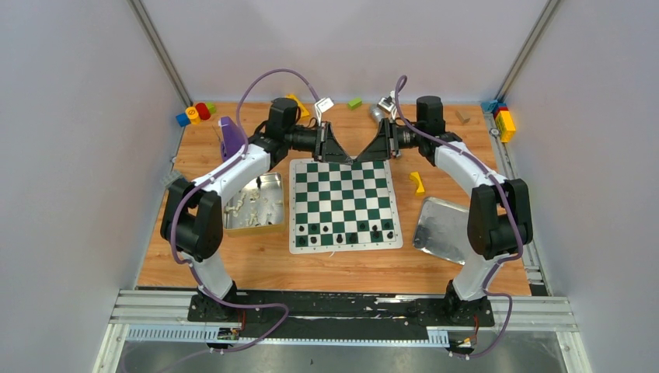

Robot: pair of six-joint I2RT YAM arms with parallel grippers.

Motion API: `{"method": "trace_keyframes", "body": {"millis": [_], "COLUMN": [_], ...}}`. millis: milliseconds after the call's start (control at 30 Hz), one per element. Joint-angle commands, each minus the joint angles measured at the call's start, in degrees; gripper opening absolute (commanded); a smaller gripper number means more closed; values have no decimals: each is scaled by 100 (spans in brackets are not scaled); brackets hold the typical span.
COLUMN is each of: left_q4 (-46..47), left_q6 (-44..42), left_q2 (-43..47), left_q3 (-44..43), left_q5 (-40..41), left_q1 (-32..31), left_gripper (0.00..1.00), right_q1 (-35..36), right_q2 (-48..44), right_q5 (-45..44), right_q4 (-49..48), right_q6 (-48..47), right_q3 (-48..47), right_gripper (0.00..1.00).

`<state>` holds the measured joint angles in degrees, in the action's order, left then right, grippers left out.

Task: Set up the chess pieces on the board
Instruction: Adjust the chess piece.

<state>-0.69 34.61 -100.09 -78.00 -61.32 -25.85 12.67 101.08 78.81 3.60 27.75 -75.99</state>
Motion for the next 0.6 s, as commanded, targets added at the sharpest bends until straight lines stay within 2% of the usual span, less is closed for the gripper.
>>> {"method": "trace_keyframes", "body": {"millis": [0, 200, 300, 400, 567], "left_q4": [-572, -2354, -3477, -4430, -5884], "left_q6": [-571, -2102, -3003, -3749, -4839], "left_q2": [43, 270, 296, 239, 41], "left_q3": [-243, -627, -911, -1264, -1695], "left_q5": [102, 824, 1218, 2007, 3308], "left_q1": [-47, -52, -75, -230, -931], "left_gripper": [2, 1, 1, 1, 1], "right_q1": [-52, -400, -704, -1132, -1879], "right_q2": [-44, -273, -429, -681, -1303], "right_q5": [-16, -72, -185, -263, -363], "right_q4": [-22, 547, 918, 1202, 1299], "right_q6": [-282, -867, -1311, -1750, -2131], "right_q3": [-7, -61, -36, 128, 677], "right_gripper": [34, 53, 54, 54, 54]}}
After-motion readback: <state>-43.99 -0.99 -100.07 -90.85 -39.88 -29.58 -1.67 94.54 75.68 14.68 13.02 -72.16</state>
